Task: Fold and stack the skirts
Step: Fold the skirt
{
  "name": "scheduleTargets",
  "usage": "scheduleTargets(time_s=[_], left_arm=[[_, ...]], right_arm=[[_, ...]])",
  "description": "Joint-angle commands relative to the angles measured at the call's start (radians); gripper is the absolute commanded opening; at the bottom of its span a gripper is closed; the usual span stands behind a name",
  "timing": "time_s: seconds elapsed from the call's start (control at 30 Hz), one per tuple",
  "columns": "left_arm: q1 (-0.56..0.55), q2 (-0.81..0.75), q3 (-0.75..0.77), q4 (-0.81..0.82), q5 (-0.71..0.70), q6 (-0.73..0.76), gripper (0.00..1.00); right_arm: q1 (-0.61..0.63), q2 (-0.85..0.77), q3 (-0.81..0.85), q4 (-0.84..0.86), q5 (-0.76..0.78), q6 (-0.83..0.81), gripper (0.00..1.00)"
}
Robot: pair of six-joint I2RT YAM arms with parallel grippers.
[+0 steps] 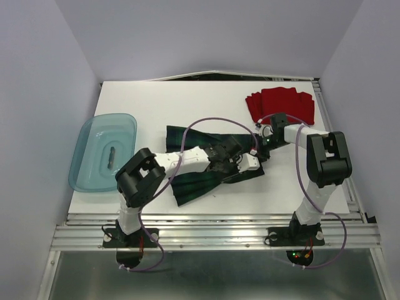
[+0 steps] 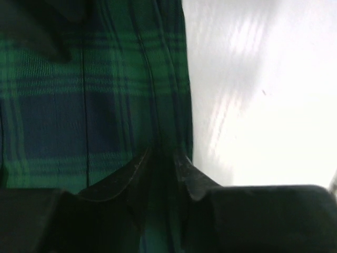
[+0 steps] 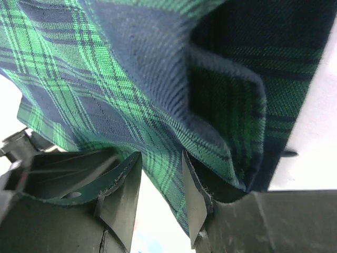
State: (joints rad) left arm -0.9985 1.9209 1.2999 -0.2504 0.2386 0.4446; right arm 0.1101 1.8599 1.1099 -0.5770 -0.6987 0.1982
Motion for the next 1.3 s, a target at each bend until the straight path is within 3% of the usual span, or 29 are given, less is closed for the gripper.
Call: scheduleTargets(time_s=[0.0, 0.17, 0.2, 0.33, 0.37, 0.7, 0.8, 0.9, 0.93, 1.07, 1.13, 1.27], left_arm=[[-0.002, -0.173, 0.016, -0.206, -0.005, -0.026, 0.39], [0.037, -0.384, -0.106, -0.312, -0.044, -0.014, 0.53], [0.037, -0.410, -0.135, -0.316, -0.061, 0.000, 0.63], [0.037, -0.516, -0.293, -0.316, -0.128, 0.043, 0.69], [0.037, -0.520, -0.312, -0.317, -0.130, 0.046, 0.83], [0.035, -0.410, -0.429, -0.233, -0.197, -0.017, 0.85], [0.035, -0.379, -0.441, -0.236, -0.212, -0.017, 0.77], [0.035, -0.381, -0.455, -0.227, -0.272, -0.006, 0.60], [0.035, -0.388, -0.471, -0.221, -0.291, 0.005, 0.49], [0.037, -0.480, -0.466, -0.236, -0.478, 0.036, 0.21], [0.035, -0.523, -0.388, -0.269, -0.553, 0.048, 0.07], [0.037, -0.626, -0.313, -0.334, -0.680, 0.116, 0.00]], right_arm=[[-0.007, 0.041, -0.022, 0.011, 0.111, -0.082, 0.42], [-0.007, 0.047, -0.031, 0.012, 0.126, -0.089, 0.42], [-0.007, 0.047, -0.032, 0.014, 0.130, -0.091, 0.42], [-0.007, 0.042, -0.048, 0.014, 0.145, -0.095, 0.42], [-0.007, 0.042, -0.050, 0.012, 0.149, -0.095, 0.42], [-0.007, 0.025, -0.055, 0.000, 0.176, -0.114, 0.42], [-0.007, 0.019, -0.062, 0.000, 0.191, -0.118, 0.42], [-0.007, 0.018, -0.068, -0.004, 0.205, -0.128, 0.42], [-0.007, 0.016, -0.068, -0.006, 0.203, -0.131, 0.42], [-0.007, 0.019, -0.076, -0.014, 0.223, -0.144, 0.41], [-0.007, 0.018, -0.087, -0.014, 0.225, -0.151, 0.41], [-0.007, 0.021, -0.093, -0.021, 0.222, -0.157, 0.40]])
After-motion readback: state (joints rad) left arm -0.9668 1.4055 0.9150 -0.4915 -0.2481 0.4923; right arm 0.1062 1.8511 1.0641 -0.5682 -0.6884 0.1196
